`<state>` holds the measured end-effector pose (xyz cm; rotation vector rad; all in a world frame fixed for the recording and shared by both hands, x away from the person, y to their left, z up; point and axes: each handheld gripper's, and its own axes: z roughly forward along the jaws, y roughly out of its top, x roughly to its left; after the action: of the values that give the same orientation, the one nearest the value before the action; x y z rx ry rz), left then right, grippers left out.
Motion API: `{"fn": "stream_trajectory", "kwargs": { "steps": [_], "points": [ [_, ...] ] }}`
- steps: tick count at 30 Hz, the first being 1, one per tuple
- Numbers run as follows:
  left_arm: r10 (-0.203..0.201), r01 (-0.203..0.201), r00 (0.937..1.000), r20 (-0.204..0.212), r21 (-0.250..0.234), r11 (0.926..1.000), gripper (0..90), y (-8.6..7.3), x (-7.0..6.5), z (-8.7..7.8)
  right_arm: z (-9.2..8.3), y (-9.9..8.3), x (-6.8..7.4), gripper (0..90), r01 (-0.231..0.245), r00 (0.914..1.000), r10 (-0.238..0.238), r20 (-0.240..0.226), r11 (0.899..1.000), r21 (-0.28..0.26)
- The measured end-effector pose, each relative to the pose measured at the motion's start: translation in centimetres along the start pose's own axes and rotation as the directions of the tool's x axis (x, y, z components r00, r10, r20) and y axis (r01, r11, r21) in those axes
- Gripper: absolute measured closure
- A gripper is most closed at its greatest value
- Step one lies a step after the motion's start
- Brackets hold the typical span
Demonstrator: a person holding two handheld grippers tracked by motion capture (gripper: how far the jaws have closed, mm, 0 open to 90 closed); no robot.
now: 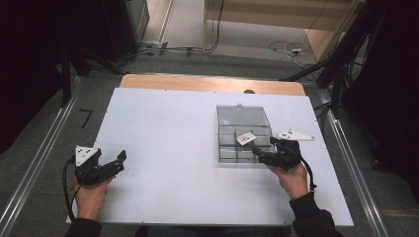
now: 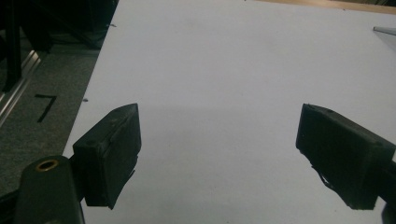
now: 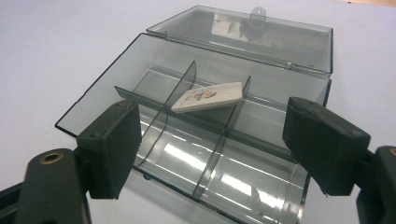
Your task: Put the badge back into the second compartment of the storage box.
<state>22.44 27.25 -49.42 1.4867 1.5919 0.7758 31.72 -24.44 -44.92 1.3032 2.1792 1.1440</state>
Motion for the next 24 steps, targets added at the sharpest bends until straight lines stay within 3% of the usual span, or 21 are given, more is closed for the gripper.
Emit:
{"fn": "stream_trajectory", "kwargs": {
  "steps": [24],
  "points": [
    [0.001, -0.001, 1.0000, 0.000, 0.000, 1.0000, 14.7, 0.0, 0.0, 0.0, -1.2, -1.0, -1.2, 18.4, -0.007, 0.9997, 0.007, 0.022, 1.000, 0.001]
  ]
}}
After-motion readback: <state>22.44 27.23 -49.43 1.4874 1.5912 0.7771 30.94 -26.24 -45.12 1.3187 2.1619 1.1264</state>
